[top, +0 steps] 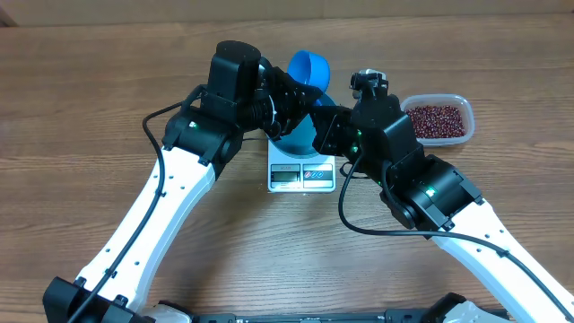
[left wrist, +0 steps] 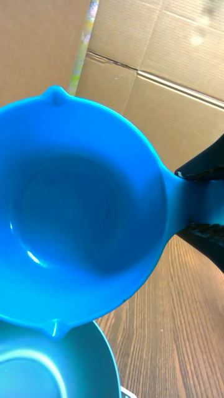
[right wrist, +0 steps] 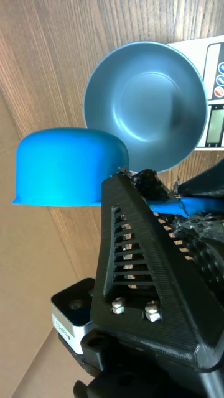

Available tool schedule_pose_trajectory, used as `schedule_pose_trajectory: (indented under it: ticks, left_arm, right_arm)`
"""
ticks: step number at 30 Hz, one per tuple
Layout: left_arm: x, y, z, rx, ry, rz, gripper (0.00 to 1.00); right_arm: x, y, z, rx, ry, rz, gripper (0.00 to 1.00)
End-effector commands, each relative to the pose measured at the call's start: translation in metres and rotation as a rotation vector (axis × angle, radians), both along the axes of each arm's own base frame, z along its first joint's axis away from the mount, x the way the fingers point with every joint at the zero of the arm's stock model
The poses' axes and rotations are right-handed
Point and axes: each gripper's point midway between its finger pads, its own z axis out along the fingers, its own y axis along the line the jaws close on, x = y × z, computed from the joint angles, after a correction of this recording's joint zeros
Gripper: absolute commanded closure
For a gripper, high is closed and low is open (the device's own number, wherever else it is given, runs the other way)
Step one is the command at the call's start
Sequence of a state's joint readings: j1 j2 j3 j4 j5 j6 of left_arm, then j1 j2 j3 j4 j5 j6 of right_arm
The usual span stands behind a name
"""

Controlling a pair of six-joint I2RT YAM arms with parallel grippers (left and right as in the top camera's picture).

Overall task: Scoop item into bowl and weigh 150g on scale
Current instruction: 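Bring the right gripper to the scoop handle above the bowl, then carry the scoop with the right gripper to the bean tub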

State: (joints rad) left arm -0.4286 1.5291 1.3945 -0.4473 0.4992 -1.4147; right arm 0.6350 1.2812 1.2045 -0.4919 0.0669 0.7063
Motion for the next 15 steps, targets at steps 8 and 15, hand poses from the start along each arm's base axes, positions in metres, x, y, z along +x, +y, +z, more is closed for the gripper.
schedule_pose_trajectory:
  ticks: [8, 15]
  left_arm:
    - [0.013, 0.011, 0.018, 0.227, -0.351, -0.093, 0.17]
    - [0.026, 0.024, 0.027, 0.402, -0.632, -0.218, 0.0]
  right_arm:
    - [0.008, -0.016, 0.024, -0.114, -0.096, 0.037, 0.96]
    - [0.001, -0.064, 0.078, -0.172, -0.069, 0.093, 0.96]
